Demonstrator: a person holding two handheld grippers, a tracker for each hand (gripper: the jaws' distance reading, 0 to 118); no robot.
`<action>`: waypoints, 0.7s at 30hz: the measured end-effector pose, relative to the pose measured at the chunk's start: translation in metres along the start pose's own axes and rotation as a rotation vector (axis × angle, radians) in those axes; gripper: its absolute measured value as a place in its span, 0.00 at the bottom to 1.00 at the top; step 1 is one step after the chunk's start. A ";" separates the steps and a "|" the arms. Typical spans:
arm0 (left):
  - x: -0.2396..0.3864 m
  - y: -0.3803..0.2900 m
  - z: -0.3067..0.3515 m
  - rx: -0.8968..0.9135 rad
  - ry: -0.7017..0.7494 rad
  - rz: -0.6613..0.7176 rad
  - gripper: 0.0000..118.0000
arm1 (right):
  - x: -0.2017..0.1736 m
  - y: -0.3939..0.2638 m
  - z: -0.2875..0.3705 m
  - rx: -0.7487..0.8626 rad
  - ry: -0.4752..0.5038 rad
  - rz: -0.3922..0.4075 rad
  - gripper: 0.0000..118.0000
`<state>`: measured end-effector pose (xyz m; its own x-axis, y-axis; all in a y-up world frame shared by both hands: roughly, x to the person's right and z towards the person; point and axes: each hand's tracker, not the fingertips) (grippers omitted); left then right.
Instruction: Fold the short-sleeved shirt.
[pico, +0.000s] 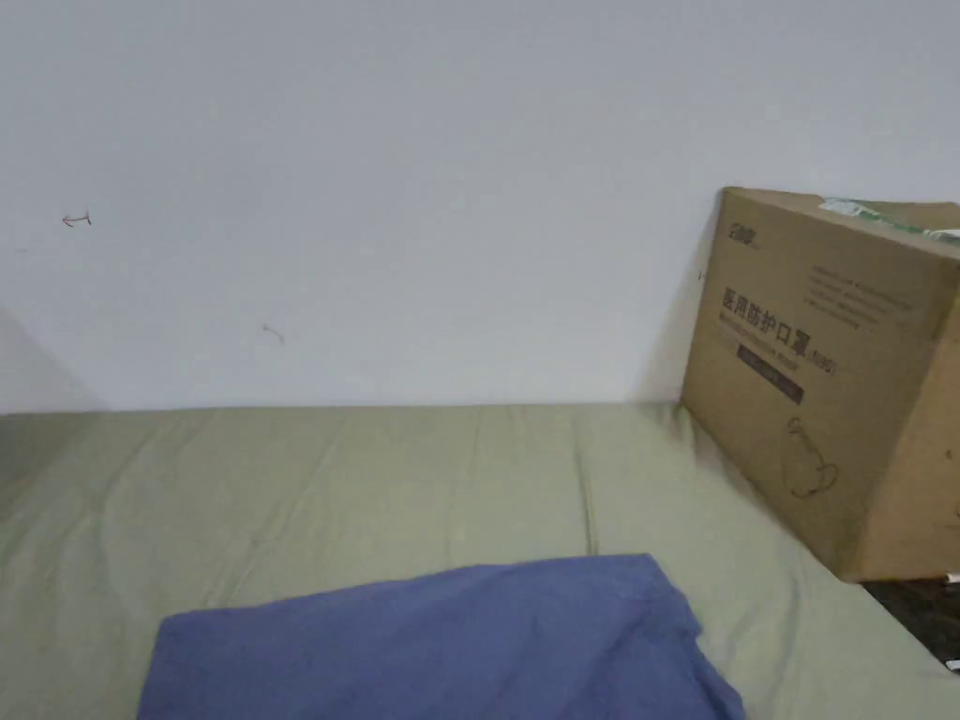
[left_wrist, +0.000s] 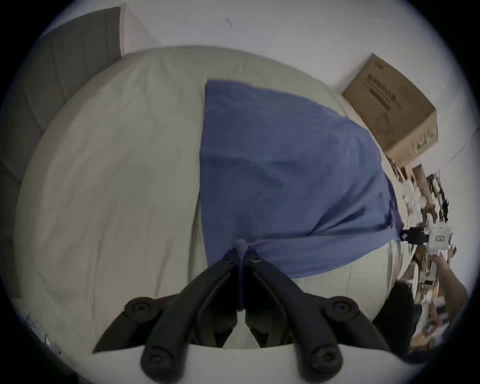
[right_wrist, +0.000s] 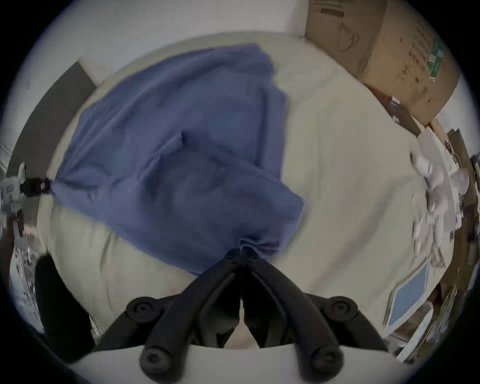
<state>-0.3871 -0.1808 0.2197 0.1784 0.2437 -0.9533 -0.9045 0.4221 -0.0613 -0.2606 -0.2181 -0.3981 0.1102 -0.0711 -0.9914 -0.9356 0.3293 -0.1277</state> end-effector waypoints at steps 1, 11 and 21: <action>-0.001 -0.016 0.004 -0.011 -0.005 -0.010 0.01 | 0.000 -0.021 0.004 -0.010 -0.003 0.035 0.00; -0.019 -0.098 0.034 -0.041 -0.022 -0.035 0.02 | 0.013 -0.114 0.041 -0.021 0.055 -0.063 0.00; -0.009 -0.118 0.045 -0.066 -0.031 -0.040 0.03 | -0.002 -0.117 0.045 -0.104 0.033 -0.023 0.00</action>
<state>-0.2646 -0.1931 0.2486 0.2257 0.2549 -0.9402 -0.9198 0.3737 -0.1195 -0.1364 -0.2146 -0.3830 0.1229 -0.1094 -0.9864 -0.9627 0.2281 -0.1453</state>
